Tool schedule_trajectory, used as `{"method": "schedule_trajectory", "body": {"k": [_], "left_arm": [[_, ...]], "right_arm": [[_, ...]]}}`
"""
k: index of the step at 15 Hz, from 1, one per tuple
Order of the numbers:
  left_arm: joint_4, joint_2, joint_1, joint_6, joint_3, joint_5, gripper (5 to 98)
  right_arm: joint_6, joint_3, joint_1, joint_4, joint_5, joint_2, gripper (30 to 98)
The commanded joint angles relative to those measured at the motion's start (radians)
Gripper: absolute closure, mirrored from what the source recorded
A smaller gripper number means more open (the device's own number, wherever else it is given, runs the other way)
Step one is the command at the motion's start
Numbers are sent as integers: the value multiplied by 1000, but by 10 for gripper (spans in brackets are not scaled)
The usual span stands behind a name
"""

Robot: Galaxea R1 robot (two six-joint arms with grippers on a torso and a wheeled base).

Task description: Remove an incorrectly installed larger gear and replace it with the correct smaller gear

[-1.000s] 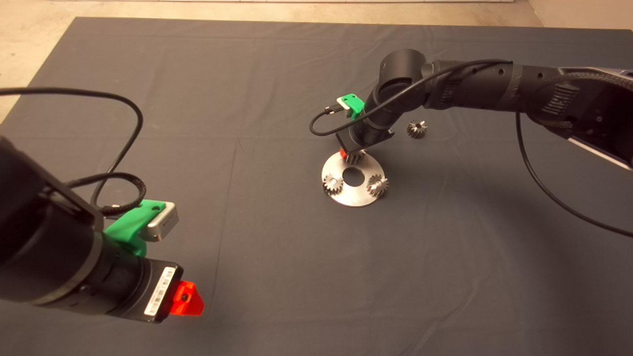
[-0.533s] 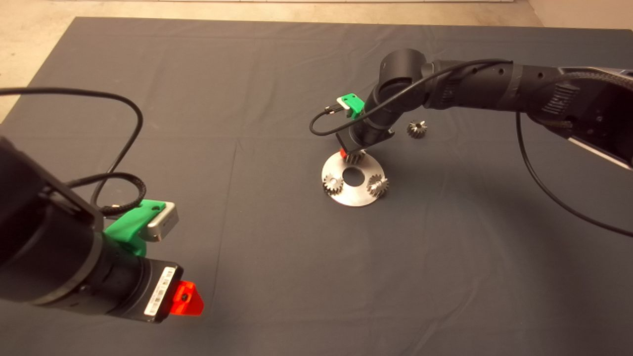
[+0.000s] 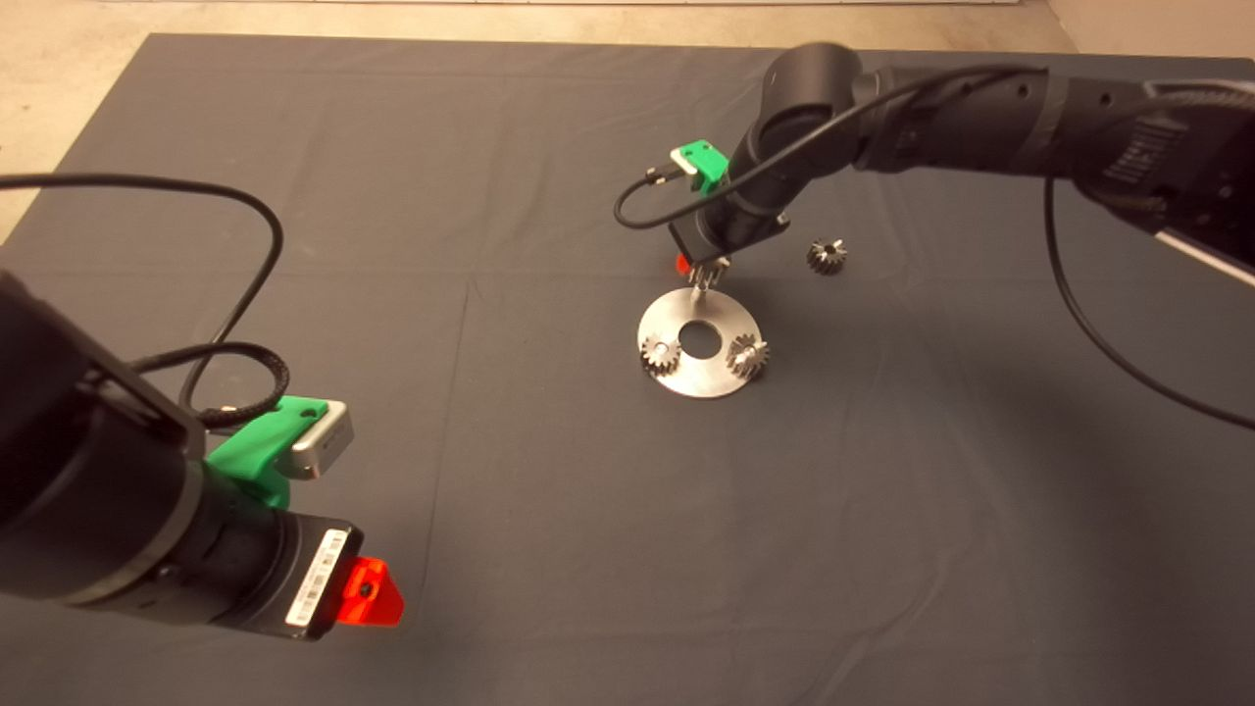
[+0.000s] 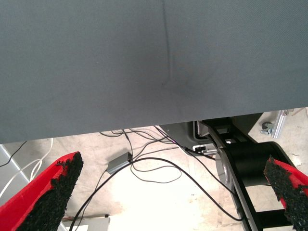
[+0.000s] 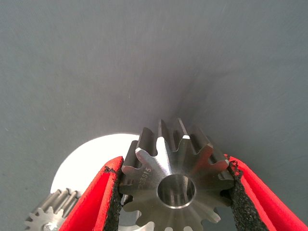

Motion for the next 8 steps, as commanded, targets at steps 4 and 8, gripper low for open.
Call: {"method": "schedule_trajectory", "body": {"k": [4,8], "left_arm": [[-14,1,-3,-7,16,16,58],[-14,1,-3,-8,16,16,58]], "right_arm": [[-1,50,56,-1,-28,-36,799],[-1,135,56,-3,-84,-134,800]]}}
